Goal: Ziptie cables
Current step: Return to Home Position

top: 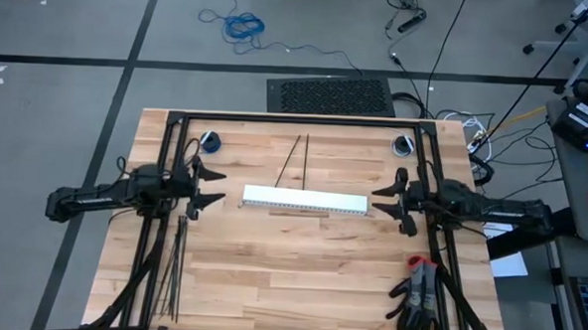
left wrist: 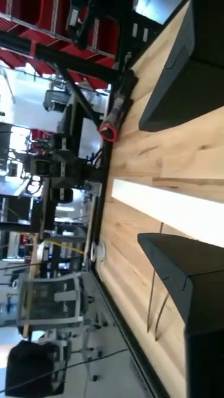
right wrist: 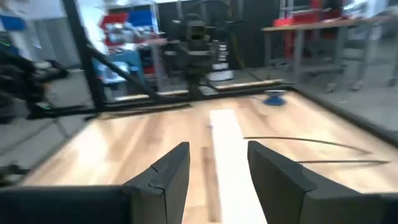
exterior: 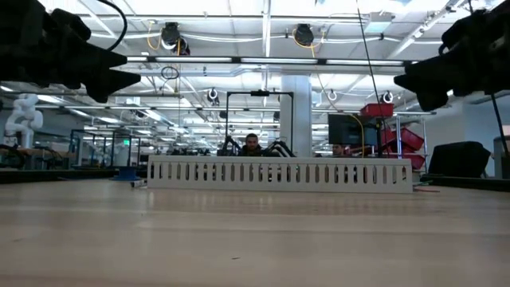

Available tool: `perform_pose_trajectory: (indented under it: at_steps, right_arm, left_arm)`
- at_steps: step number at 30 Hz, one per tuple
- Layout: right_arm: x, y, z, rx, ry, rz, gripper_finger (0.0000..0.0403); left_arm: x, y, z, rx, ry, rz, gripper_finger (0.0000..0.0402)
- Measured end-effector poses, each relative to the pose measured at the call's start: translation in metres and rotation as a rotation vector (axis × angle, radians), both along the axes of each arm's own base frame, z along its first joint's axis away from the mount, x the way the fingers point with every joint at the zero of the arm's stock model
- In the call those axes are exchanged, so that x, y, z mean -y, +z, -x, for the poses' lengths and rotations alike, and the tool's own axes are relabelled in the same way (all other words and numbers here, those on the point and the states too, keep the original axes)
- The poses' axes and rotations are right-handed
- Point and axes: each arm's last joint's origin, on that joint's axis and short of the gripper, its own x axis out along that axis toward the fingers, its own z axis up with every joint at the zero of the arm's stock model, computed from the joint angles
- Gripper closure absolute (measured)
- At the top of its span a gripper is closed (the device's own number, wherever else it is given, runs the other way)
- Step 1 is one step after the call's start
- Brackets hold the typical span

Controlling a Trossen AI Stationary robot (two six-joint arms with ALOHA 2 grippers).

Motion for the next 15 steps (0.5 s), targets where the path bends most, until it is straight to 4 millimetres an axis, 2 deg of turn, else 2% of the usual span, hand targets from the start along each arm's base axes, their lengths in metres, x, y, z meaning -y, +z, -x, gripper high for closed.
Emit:
perform_pose_trajectory:
  at_steps: [5, 9, 13, 15]
  right_arm:
    - [-0.004, -0.001, -0.001, -0.002, 0.069, -0.023, 0.0248]
    - [-0.004, 0.000, -0.001, -0.003, 0.069, 0.044, 0.0248]
    - [-0.004, 0.000, -0.001, -0.001, 0.070, -0.073, 0.0248]
    - [-0.004, 0.000, -0.001, 0.000, 0.070, -0.095, 0.0248]
  left_arm:
    - [-0.001, 0.000, 0.000, -0.005, 0.040, -0.004, 0.0125]
    - [-0.001, -0.003, -0.002, -0.037, 0.035, -0.056, 0.0125]
    - [0.000, -0.007, -0.005, -0.102, 0.008, -0.214, 0.0125]
    - [0.000, -0.010, -0.007, -0.136, 0.022, -0.227, 0.0125]
